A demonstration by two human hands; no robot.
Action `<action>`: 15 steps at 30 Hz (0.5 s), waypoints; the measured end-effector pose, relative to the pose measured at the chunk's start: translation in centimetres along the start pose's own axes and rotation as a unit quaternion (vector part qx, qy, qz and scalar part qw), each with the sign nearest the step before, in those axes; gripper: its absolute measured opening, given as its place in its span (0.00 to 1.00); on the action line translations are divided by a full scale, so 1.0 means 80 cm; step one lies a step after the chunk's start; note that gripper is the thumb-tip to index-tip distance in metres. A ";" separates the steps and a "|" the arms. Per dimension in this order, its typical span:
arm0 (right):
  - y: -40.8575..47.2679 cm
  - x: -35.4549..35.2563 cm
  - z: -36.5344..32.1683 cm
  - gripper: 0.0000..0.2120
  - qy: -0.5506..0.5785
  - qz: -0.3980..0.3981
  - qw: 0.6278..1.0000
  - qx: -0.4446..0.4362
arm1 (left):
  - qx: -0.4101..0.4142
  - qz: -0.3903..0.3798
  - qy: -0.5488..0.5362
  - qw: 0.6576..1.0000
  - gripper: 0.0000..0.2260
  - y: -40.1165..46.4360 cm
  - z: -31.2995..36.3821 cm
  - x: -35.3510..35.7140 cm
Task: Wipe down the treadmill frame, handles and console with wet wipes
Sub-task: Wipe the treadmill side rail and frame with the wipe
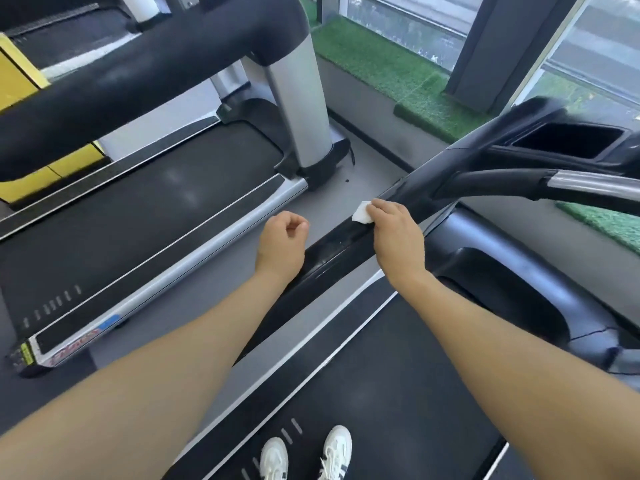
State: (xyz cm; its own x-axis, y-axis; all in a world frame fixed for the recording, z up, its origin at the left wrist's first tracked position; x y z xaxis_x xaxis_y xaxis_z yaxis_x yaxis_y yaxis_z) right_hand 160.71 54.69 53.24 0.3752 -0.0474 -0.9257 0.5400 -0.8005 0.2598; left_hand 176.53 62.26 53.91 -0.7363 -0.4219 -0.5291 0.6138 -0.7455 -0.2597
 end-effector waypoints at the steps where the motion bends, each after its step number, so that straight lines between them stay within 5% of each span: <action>1: -0.004 0.000 -0.004 0.13 -0.001 0.000 1.000 0.004 | -0.001 0.005 0.011 1.000 0.05 0.000 -0.006 -0.004; 8: -0.022 0.011 -0.056 0.21 0.041 0.000 0.999 -0.007 | 0.003 -0.011 0.055 0.998 0.04 -0.006 -0.050 -0.026; 15: -0.057 0.031 -0.130 0.12 0.043 0.011 0.999 0.011 | 0.017 -0.082 0.123 0.989 0.10 -0.034 -0.099 -0.069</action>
State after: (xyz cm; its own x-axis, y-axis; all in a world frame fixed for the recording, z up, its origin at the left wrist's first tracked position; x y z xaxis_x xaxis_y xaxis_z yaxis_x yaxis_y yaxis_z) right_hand 167.00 64.40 52.60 0.4507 -0.0148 -0.8926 0.5146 -0.8127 0.2733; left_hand 181.18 70.71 51.11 -0.7306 -0.1581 -0.6643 0.4792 -0.8118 -0.3338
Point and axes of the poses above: each hand's wrist, its own y-axis towards the middle knuckle, its own x-axis out of the palm, z = x × y, the point moved 2 cm from there along y, towards the middle knuckle, and after that the axes turned 10 degrees about -x, right-handed, at the moved point
